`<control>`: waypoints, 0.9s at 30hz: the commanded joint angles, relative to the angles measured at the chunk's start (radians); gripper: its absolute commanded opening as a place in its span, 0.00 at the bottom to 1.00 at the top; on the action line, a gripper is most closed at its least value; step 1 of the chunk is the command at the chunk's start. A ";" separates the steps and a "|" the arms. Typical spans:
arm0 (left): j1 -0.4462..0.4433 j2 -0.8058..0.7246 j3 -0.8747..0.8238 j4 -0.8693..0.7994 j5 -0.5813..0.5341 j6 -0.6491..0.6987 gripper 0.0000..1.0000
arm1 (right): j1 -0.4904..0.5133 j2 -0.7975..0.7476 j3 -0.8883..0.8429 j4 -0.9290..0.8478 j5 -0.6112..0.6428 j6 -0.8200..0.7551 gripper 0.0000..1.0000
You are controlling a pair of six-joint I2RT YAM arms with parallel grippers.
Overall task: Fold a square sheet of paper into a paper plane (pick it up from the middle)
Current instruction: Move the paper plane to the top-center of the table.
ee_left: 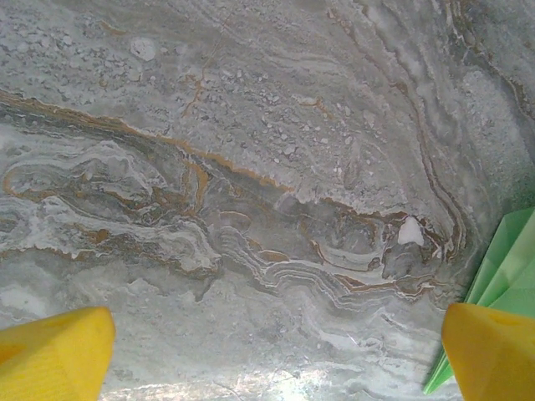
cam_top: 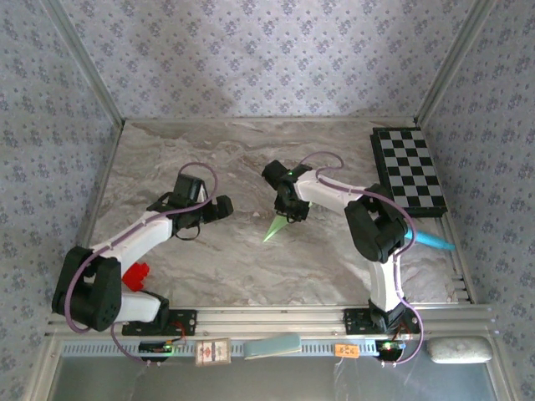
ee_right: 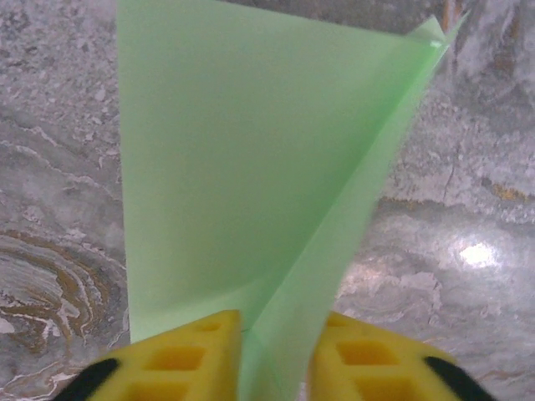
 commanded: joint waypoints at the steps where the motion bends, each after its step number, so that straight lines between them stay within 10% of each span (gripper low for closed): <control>1: 0.005 0.006 -0.005 0.009 0.009 -0.005 1.00 | 0.003 -0.039 -0.019 -0.023 0.018 0.020 0.17; 14: 0.102 -0.058 -0.083 0.114 0.040 -0.109 1.00 | -0.002 -0.065 0.088 0.032 0.017 -0.255 0.00; 27: 0.177 -0.129 -0.125 0.169 0.076 -0.236 1.00 | -0.032 0.025 0.214 0.290 -0.470 -0.645 0.01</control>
